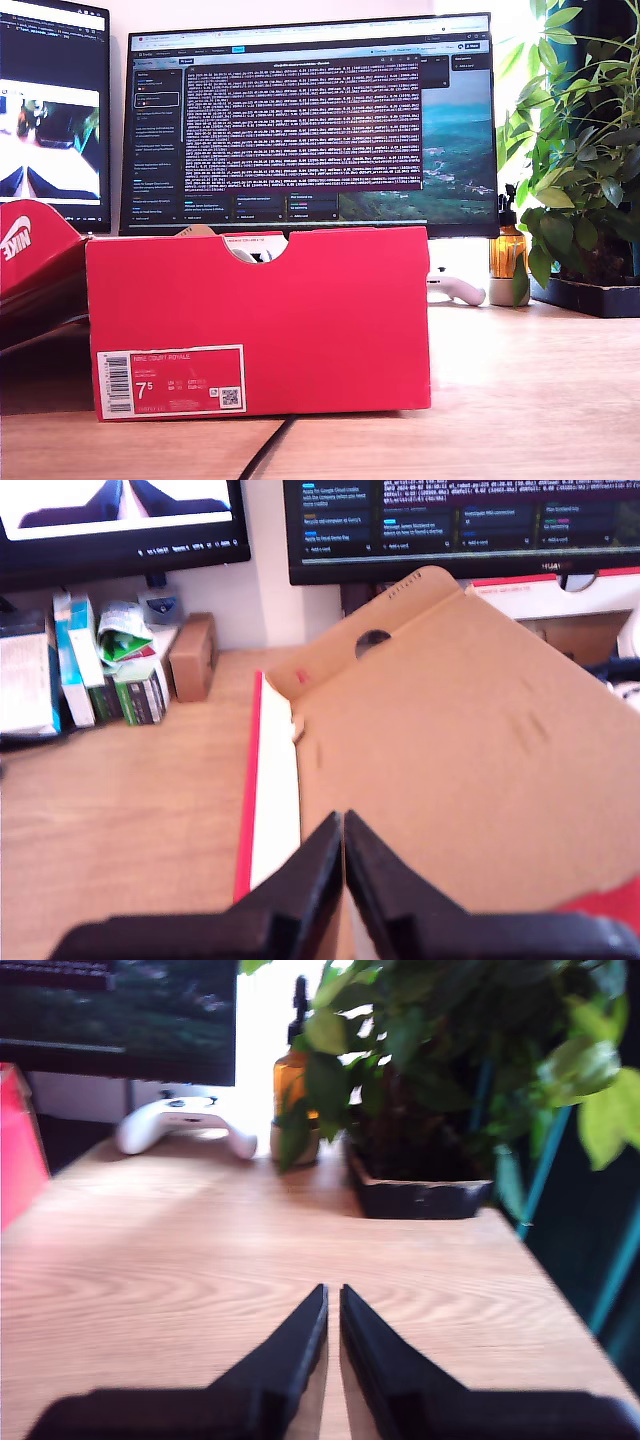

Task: Pack the blue shoes by picking the first shoe and placing it inside the red shoebox, left side, then picking and rotating the second shoe and placing it in the shoebox

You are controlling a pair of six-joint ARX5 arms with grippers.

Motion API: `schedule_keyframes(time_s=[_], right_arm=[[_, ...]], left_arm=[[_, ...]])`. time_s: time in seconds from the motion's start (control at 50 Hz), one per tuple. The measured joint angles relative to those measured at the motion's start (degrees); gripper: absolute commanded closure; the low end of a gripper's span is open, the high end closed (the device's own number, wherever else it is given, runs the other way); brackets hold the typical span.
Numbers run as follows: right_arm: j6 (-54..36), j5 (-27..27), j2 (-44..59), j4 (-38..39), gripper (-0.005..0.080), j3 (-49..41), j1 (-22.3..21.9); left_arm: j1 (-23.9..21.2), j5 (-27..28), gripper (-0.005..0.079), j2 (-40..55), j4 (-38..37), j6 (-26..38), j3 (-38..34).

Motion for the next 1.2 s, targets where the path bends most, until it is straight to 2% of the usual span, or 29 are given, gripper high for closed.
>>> schedule_keyframes(time_s=[0.5, 0.88, 1.2], right_arm=[[-0.3, -1.1, -18.2, -15.0, 0.0765, 0.0, -3.7], [3.0, -4.7, -31.9, -33.3, 0.0765, 0.0, -3.7], [6.2, -6.3, -31.9, -35.6, 0.0765, 0.1, -3.7]], left_arm=[[0.0, 0.0, 0.0759, 0.0, 0.1, 0.0, 0.0], [0.0, -0.1, 0.0759, 0.0, 0.1, 0.0, 0.0], [0.0, -1.2, 0.0759, 0.0, -0.8, -1.0, 0.0]])
